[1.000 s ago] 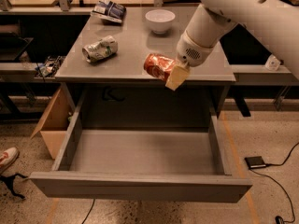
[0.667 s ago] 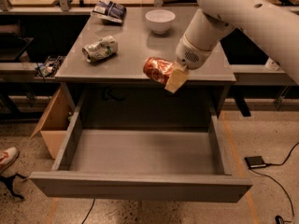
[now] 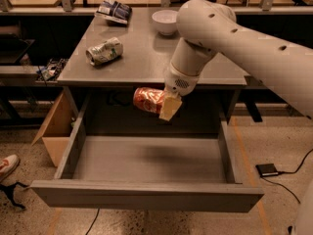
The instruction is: Place coke can into top drawer
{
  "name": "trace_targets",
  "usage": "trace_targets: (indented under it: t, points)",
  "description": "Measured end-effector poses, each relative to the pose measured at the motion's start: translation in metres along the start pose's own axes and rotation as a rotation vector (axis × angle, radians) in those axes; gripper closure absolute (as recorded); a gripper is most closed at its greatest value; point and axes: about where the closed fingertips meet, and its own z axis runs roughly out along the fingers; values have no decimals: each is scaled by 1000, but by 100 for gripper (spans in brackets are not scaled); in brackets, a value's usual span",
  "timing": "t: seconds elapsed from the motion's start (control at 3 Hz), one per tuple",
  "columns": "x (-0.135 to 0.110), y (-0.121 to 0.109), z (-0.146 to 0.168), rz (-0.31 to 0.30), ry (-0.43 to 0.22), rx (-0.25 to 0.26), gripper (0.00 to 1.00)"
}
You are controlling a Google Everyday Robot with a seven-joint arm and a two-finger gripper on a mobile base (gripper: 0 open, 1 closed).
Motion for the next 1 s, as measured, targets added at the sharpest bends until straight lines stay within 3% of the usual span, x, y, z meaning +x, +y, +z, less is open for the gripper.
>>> trace_targets:
  t: [0.33,1.0]
  points:
    - [-6,14,29,-57,28,-52,100]
    - [-8,30,83,-109,41,-41,100]
